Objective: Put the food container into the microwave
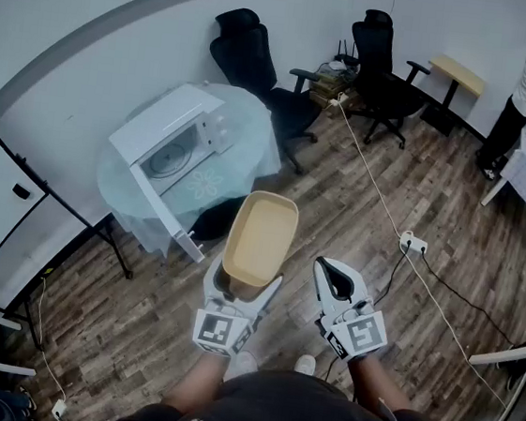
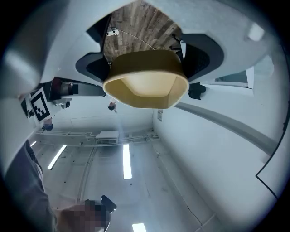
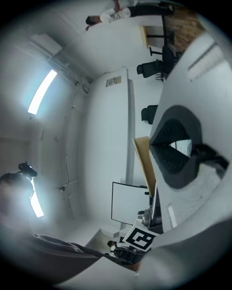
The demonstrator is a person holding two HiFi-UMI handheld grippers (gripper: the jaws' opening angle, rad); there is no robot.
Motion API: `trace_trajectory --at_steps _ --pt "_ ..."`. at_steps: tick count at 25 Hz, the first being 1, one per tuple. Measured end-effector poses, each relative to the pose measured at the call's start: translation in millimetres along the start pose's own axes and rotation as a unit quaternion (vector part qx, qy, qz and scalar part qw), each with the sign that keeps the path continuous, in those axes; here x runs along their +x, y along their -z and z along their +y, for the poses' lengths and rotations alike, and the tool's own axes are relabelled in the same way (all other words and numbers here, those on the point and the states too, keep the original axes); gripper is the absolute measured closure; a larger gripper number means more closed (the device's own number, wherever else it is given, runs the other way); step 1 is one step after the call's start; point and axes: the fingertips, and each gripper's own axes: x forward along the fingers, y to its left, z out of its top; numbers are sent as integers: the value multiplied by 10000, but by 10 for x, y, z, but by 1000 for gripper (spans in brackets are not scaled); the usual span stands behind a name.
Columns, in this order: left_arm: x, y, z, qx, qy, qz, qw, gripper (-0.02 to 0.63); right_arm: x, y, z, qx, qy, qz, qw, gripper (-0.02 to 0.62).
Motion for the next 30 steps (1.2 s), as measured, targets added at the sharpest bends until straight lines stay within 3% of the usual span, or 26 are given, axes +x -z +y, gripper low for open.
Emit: trace_trajectory --at_steps 13,19,30 --pt "-32 16 -159 -56 -26 59 10000 101 -181 5 -47 150 7 -88 9998 594" --pt "6 59 -378 41 -162 112 9998 103 -320 -82 -215 351 -129 -318 9988 594" --pt "-22 132 -662 125 -545 226 9982 103 -610 37 -583 503 -193 -242 9983 594"
